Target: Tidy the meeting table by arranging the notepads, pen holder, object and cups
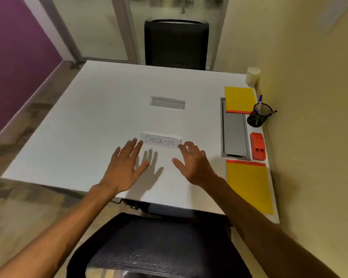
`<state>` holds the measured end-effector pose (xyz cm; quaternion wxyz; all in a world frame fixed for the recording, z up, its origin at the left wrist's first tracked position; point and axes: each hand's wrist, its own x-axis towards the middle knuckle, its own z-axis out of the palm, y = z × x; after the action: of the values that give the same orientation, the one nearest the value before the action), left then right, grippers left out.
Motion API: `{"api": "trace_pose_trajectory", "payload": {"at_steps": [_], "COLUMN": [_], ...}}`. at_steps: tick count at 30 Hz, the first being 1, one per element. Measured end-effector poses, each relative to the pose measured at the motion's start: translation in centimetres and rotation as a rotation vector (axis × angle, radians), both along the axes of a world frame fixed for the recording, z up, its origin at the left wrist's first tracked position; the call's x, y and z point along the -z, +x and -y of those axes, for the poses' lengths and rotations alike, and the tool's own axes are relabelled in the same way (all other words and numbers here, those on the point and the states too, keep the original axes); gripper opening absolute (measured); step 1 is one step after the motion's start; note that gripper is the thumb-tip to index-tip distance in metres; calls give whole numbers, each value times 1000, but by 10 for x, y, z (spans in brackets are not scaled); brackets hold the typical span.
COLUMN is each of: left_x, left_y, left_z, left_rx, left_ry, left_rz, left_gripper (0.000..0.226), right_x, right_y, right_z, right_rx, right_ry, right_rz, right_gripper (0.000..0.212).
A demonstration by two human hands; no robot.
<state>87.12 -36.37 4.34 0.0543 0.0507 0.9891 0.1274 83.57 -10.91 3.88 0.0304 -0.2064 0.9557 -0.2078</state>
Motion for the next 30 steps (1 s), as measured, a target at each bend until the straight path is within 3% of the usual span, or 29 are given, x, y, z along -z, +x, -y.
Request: {"api": "trace_pose_trajectory", "payload": {"at_steps": [3, 6, 13, 15, 17, 22, 30], "left_x": [-20, -36, -52, -58, -58, -70, -62], "left_y": [30, 66, 132, 181, 180, 271, 301], "left_z": [57, 117, 226, 279, 273, 364, 450], "left_rx": [-76, -167, -343, -493, -480, -742, -918], "left_ry": [18, 36, 60, 74, 96, 89, 99], "left_rz": [-39, -84, -129, -130, -130, -158, -187], "left_gripper": [78, 75, 75, 76, 76, 77, 78], "right_x": [-17, -36, -55, -59, -59, -66, -74], "right_y": [11, 21, 53, 80, 76, 122, 139], "right_z": [56, 123, 250, 323, 323, 463, 600], "right_rx": [-114, -115, -261, -388, -367, -641, -850], "right_ry": [44, 47, 71, 102, 109, 114, 123], "right_rz": [-90, 58, 50, 44, 72, 18, -28], "right_gripper": [46, 60, 62, 63, 63, 60, 53]}}
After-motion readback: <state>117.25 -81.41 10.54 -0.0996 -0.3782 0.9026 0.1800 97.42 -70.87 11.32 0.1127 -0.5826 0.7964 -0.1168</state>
